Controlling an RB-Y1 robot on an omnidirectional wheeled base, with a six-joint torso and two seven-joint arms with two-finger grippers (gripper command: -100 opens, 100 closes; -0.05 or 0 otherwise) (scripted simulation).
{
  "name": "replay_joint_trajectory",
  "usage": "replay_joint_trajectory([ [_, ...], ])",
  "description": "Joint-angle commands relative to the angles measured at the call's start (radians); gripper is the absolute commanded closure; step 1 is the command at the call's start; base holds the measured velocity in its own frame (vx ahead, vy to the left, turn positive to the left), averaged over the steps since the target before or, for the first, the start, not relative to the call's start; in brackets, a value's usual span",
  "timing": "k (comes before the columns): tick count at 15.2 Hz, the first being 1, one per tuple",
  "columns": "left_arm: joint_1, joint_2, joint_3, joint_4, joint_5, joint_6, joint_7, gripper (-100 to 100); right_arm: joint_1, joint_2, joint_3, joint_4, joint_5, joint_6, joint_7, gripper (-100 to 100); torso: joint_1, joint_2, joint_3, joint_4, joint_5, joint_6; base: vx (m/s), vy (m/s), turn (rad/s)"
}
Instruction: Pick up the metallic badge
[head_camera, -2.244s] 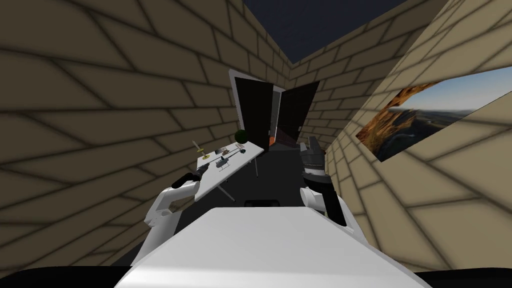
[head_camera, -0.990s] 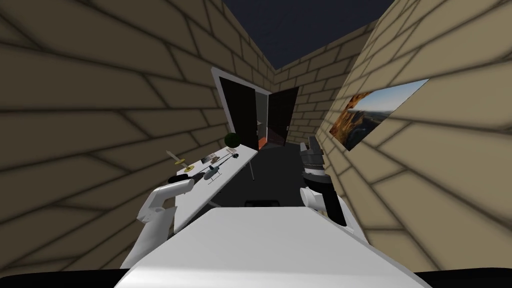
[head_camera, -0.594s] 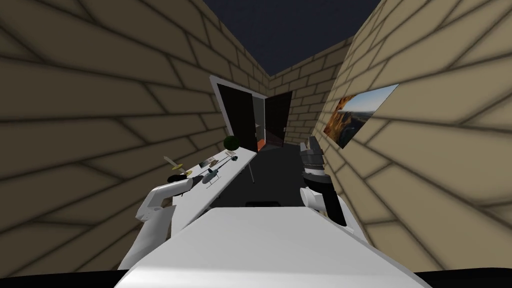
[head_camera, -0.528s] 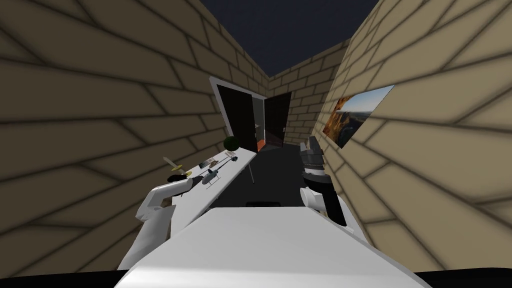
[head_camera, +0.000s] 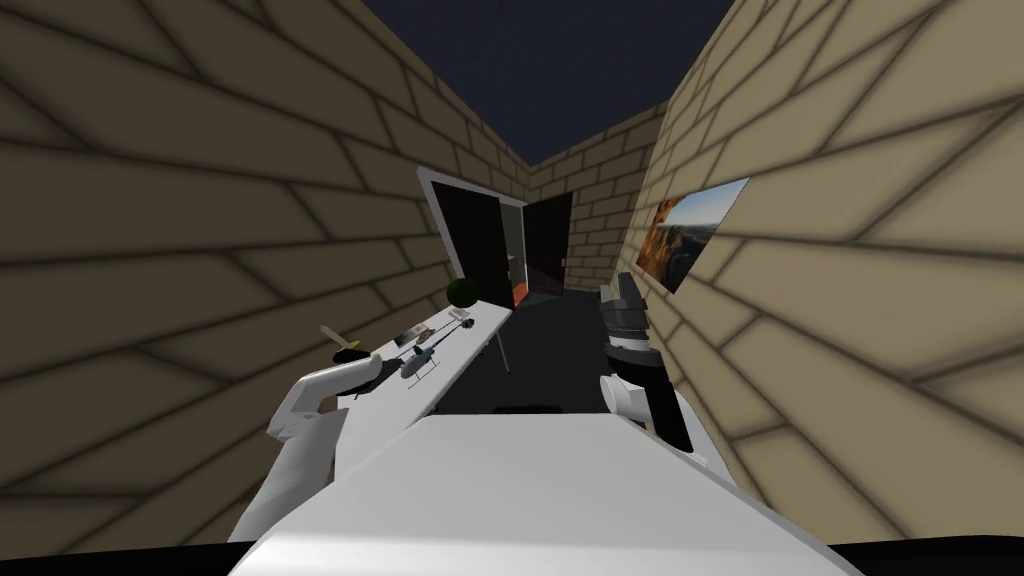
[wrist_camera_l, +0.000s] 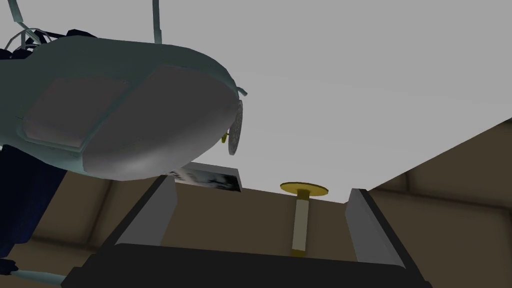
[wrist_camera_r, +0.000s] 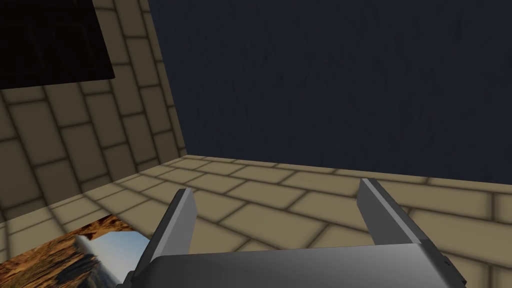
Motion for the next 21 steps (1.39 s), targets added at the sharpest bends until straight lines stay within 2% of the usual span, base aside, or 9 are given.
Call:
replay_joint_trajectory([
  [1,-0.010,0.008,0.019,-0.032,0.001,-0.008,0.002,-100,0.000,0.000,0.000,0.000,0.000,0.000,0.000,0,0.000,0.000,0.000,0.000,0.000,0.000,-0.063,-0.028,0.060],
  [4,-0.008,0.008,0.024,-0.047,0.002,-0.004,0.002,-100,0.000,0.000,0.000,0.000,0.000,0.000,0.000,0,-0.007,0.010,0.005,0.002,-0.002,-0.001,-0.132,-0.056,0.088],
  [5,-0.009,0.008,0.026,-0.052,0.001,-0.004,0.004,100,0.000,0.000,0.000,0.000,0.000,0.000,0.000,0,-0.006,0.009,0.005,0.002,-0.002,-0.001,-0.034,-0.016,0.004],
  [12,0.000,0.000,0.000,0.000,0.000,0.000,0.000,100,0.000,0.000,0.000,0.000,0.000,0.000,0.000,0,0.000,-0.004,-0.002,-0.001,-0.001,0.000,0.040,0.018,-0.045],
  [13,-0.004,0.002,0.008,-0.016,-0.001,-0.002,0.002,100,0.000,0.000,0.000,0.000,0.000,0.000,0.000,0,0.002,-0.007,-0.004,-0.001,0.000,0.000,0.083,0.046,-0.033],
  [14,-0.014,0.027,0.034,0.004,0.010,0.026,0.001,-100,0.000,0.000,0.000,0.000,0.000,0.000,0.000,0,0.002,-0.006,-0.004,-0.001,0.000,0.000,0.006,0.034,-0.184],
  [19,-0.024,0.061,0.074,0.033,0.028,0.077,-0.001,-100,0.000,0.000,0.000,0.000,0.000,0.000,0.000,0,0.002,0.002,0.002,0.001,-0.001,0.001,-0.038,0.051,-0.171],
  [20,-0.021,0.052,0.063,0.025,0.023,0.059,-0.001,-100,0.000,0.000,0.000,0.000,0.000,0.000,0.000,0,0.002,0.002,0.002,0.001,0.000,0.001,-0.022,0.032,-0.071],
  [21,-0.031,0.062,0.086,-0.004,0.026,0.058,0.001,-100,0.000,0.000,0.000,0.000,0.000,0.000,0.000,0,0.002,0.002,0.001,0.001,-0.001,0.000,-0.092,-0.009,0.087],
])
